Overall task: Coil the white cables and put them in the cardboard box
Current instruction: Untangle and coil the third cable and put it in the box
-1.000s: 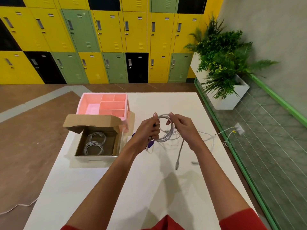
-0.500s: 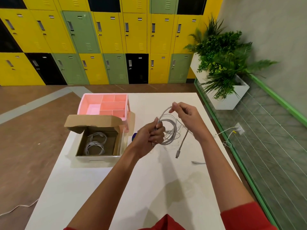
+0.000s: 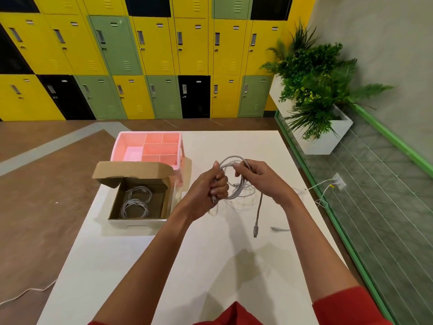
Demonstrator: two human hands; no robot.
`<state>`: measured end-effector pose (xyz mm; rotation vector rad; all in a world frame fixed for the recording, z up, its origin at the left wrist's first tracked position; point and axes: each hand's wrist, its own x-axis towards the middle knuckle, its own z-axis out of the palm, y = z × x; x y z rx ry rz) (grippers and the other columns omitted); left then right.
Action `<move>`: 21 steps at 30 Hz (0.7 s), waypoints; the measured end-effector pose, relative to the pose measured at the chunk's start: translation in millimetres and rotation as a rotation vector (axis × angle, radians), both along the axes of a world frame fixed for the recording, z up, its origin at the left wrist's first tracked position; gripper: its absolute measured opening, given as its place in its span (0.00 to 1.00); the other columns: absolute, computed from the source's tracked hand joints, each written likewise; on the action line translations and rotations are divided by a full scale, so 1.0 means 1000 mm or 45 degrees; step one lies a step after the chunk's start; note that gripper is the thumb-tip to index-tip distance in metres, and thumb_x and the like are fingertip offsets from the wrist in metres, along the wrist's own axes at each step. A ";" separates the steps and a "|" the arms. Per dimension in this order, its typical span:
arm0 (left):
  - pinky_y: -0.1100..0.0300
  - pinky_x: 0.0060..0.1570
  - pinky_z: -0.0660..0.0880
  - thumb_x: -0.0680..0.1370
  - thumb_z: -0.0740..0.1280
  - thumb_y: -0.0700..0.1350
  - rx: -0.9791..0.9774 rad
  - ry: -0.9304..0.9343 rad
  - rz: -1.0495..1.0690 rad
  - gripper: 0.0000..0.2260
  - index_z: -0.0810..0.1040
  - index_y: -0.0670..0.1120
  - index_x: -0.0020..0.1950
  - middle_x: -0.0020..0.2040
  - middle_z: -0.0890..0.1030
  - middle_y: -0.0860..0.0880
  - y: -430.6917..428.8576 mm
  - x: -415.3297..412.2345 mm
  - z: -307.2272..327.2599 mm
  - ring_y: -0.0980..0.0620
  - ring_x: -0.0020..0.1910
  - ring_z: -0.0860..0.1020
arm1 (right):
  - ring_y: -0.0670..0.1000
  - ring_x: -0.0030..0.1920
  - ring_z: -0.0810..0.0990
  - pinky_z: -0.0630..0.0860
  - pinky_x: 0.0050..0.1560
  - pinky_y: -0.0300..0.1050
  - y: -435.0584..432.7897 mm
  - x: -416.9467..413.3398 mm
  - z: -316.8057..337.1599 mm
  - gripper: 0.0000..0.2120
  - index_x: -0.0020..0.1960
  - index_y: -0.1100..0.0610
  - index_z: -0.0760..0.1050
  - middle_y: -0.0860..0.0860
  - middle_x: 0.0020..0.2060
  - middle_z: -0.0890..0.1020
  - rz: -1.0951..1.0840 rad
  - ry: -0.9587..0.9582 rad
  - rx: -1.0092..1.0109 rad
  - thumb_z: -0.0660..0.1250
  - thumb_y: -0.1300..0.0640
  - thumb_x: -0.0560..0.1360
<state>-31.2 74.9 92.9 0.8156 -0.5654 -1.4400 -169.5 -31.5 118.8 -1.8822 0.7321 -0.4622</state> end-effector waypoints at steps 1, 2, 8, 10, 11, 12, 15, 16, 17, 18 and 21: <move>0.66 0.25 0.56 0.83 0.53 0.53 0.006 -0.005 0.005 0.18 0.61 0.48 0.35 0.25 0.58 0.54 0.000 0.002 0.000 0.59 0.22 0.56 | 0.39 0.28 0.66 0.63 0.31 0.30 -0.001 -0.002 -0.001 0.14 0.45 0.58 0.76 0.39 0.25 0.69 0.003 -0.014 0.028 0.60 0.49 0.80; 0.66 0.24 0.56 0.83 0.53 0.53 0.021 -0.003 0.016 0.18 0.60 0.48 0.35 0.25 0.58 0.54 0.000 0.004 0.001 0.59 0.22 0.56 | 0.38 0.28 0.67 0.64 0.31 0.29 -0.003 -0.005 -0.002 0.13 0.48 0.58 0.76 0.39 0.26 0.70 0.002 -0.026 0.052 0.59 0.51 0.81; 0.68 0.21 0.60 0.83 0.53 0.51 0.032 -0.043 0.048 0.18 0.59 0.48 0.35 0.25 0.57 0.54 0.002 0.012 0.012 0.60 0.21 0.56 | 0.43 0.37 0.73 0.69 0.41 0.34 -0.018 -0.020 -0.035 0.13 0.47 0.60 0.79 0.46 0.35 0.77 -0.002 0.151 -0.026 0.57 0.60 0.82; 0.67 0.22 0.58 0.83 0.53 0.51 0.057 -0.132 0.001 0.17 0.59 0.48 0.35 0.26 0.56 0.53 0.003 0.009 0.013 0.59 0.23 0.55 | 0.38 0.37 0.75 0.69 0.40 0.30 -0.018 -0.021 -0.046 0.12 0.47 0.62 0.80 0.45 0.37 0.79 -0.012 0.238 -0.096 0.59 0.61 0.81; 0.66 0.23 0.56 0.83 0.53 0.51 0.076 -0.188 -0.028 0.17 0.59 0.48 0.35 0.27 0.56 0.53 0.004 0.008 0.012 0.58 0.23 0.55 | 0.38 0.36 0.75 0.70 0.38 0.31 -0.018 -0.021 -0.049 0.12 0.46 0.62 0.80 0.44 0.36 0.79 -0.046 0.256 -0.117 0.59 0.61 0.81; 0.65 0.24 0.54 0.83 0.53 0.52 0.092 -0.238 -0.055 0.18 0.60 0.48 0.35 0.28 0.55 0.52 0.004 0.007 0.010 0.58 0.24 0.54 | 0.40 0.34 0.75 0.71 0.37 0.34 -0.019 -0.021 -0.051 0.12 0.45 0.61 0.80 0.45 0.34 0.78 -0.098 0.245 -0.127 0.59 0.61 0.81; 0.65 0.26 0.54 0.83 0.54 0.52 0.138 -0.315 -0.123 0.18 0.60 0.48 0.34 0.29 0.55 0.52 0.005 0.006 0.005 0.56 0.25 0.53 | 0.49 0.33 0.76 0.76 0.34 0.38 -0.027 -0.018 -0.047 0.11 0.44 0.62 0.79 0.51 0.32 0.77 -0.327 0.072 -0.095 0.60 0.62 0.80; 0.65 0.26 0.55 0.83 0.54 0.52 0.149 -0.318 -0.146 0.18 0.60 0.48 0.34 0.29 0.55 0.52 0.006 0.005 0.004 0.56 0.25 0.53 | 0.49 0.33 0.77 0.78 0.34 0.36 -0.029 -0.016 -0.043 0.10 0.45 0.63 0.79 0.53 0.33 0.78 -0.398 -0.004 -0.071 0.60 0.63 0.80; 0.66 0.25 0.56 0.83 0.54 0.52 0.157 -0.319 -0.170 0.18 0.60 0.48 0.34 0.29 0.55 0.52 0.006 0.004 0.004 0.57 0.25 0.54 | 0.50 0.34 0.78 0.79 0.35 0.35 -0.031 -0.015 -0.038 0.10 0.46 0.63 0.79 0.53 0.33 0.78 -0.457 -0.079 -0.051 0.60 0.63 0.80; 0.66 0.25 0.57 0.83 0.54 0.52 0.164 -0.326 -0.193 0.18 0.60 0.48 0.34 0.29 0.55 0.52 0.007 0.003 0.004 0.57 0.24 0.54 | 0.50 0.35 0.79 0.80 0.36 0.36 -0.032 -0.012 -0.033 0.10 0.47 0.63 0.79 0.54 0.34 0.79 -0.497 -0.150 -0.035 0.60 0.62 0.80; 0.67 0.25 0.58 0.83 0.54 0.53 0.155 -0.358 -0.245 0.18 0.60 0.48 0.34 0.29 0.56 0.53 0.007 -0.001 0.003 0.57 0.25 0.54 | 0.51 0.37 0.81 0.80 0.39 0.39 -0.031 -0.004 -0.020 0.10 0.48 0.63 0.79 0.54 0.36 0.79 -0.525 -0.322 0.027 0.60 0.61 0.81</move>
